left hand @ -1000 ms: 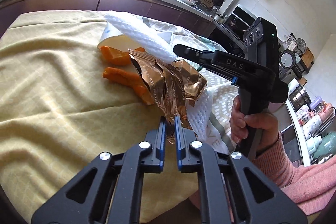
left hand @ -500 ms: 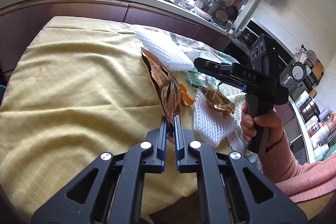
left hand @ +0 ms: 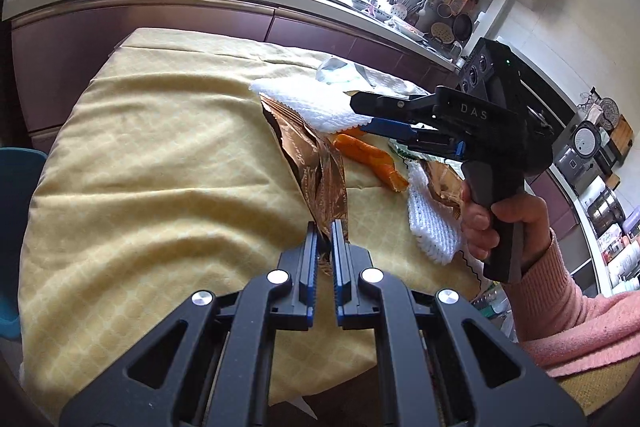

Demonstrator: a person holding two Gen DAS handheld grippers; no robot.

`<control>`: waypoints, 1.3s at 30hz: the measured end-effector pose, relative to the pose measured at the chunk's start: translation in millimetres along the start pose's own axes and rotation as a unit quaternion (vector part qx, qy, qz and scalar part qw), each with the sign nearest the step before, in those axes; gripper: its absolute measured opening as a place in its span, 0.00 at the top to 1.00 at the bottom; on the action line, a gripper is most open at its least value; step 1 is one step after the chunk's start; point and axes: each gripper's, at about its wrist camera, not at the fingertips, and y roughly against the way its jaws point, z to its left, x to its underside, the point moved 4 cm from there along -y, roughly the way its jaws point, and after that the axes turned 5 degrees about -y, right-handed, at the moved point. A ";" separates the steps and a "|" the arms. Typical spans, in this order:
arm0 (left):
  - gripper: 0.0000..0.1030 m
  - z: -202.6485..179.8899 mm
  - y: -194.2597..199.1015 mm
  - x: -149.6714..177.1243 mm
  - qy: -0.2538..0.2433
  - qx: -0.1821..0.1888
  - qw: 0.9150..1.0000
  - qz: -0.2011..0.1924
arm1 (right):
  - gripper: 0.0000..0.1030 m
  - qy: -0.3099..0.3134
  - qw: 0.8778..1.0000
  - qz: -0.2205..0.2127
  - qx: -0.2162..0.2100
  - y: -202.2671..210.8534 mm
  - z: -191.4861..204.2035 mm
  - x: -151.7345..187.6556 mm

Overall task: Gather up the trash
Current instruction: 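Grasp a white foam net with the left tool while the right tool grasps another, then carry both foam nets to the teal bin and release them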

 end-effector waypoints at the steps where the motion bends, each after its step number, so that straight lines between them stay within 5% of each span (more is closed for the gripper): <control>1: 0.93 1.3 1.2 1.2 0.001 -0.001 1.000 0.001 | 0.46 -0.002 1.000 0.004 -0.001 -3.4 1.5 0.5; 3: 0.93 3.6 1.4 4.2 0.003 -0.003 1.000 0.000 | 0.52 -0.007 1.000 0.011 -0.007 -9.2 2.8 2.7; 6: 0.93 7.2 4.8 5.9 0.006 -0.009 1.000 -0.003 | 0.87 -0.009 1.000 0.014 -0.014 -15.2 6.4 6.8; 7: 0.93 8.7 7.5 6.5 0.006 -0.013 1.000 -0.005 | 0.89 -0.006 1.000 0.011 -0.014 -14.7 8.4 8.3; 23: 0.96 62.0 83.2 12.5 0.043 -0.086 0.993 -0.065 | 0.90 0.127 0.990 0.012 -0.056 -23.5 102.9 23.5; 39: 0.96 153.2 173.1 29.8 0.107 -0.208 0.966 -0.107 | 0.90 0.194 0.971 0.092 -0.106 -107.3 189.2 40.1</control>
